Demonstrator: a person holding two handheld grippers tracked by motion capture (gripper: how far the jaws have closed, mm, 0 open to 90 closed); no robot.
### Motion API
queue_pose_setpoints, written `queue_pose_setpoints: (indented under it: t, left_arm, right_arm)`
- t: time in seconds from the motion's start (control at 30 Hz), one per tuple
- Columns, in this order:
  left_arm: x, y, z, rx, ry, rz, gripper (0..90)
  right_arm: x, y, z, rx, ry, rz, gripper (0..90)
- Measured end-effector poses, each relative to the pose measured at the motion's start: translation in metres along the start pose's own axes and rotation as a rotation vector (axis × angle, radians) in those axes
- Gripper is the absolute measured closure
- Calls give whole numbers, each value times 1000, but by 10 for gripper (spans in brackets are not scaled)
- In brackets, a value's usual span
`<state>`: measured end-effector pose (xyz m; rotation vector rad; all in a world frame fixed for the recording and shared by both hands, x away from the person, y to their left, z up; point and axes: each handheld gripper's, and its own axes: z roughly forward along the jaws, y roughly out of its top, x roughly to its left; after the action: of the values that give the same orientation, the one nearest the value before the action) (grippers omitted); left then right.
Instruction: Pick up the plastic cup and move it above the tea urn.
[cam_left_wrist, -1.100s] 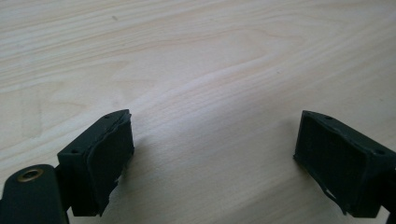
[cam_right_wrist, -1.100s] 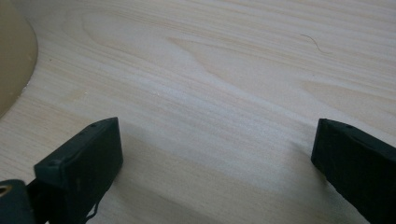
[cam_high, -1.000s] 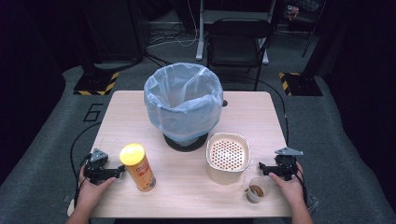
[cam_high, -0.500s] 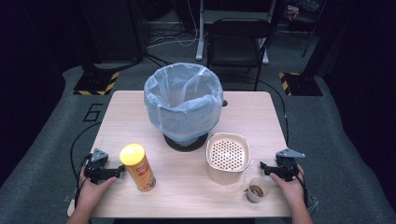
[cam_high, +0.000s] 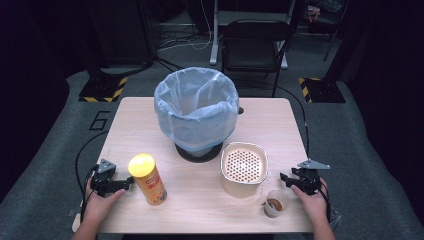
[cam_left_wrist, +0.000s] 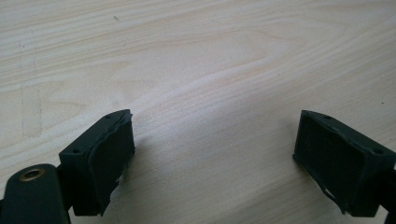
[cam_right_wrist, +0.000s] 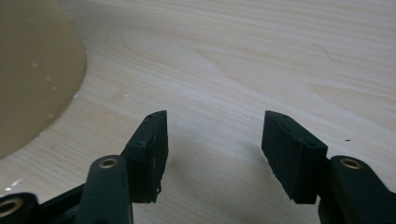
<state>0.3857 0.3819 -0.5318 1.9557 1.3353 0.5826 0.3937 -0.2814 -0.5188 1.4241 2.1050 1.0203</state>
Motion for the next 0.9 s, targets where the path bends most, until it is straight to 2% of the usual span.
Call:
queue_pose_setpoints:
  t: [0.13,0.23,0.33,0.43,0.63,0.7,0.9]
  left_arm:
    - [0,0,0,0,0,0,120]
    - [0,0,-1,8,-2,1,120]
    - [0,0,0,0,0,0,120]
    - [0,0,0,0,0,0,121]
    - [0,0,0,0,0,0,121]
    - [0,0,0,0,0,0,120]
    - [0,0,-1,7,-1,2,120]
  right_arm:
    - [2,10,-14,-39,26,24,435]
    - [6,23,-32,-63,59,8,442]
    - [11,33,-44,-81,65,-13,447]
    - [18,40,-57,-93,75,-13,455]
    - [30,42,-72,-111,122,-40,406]
    - [40,41,-80,-112,153,-58,367]
    - [58,32,-89,-125,195,-84,258]
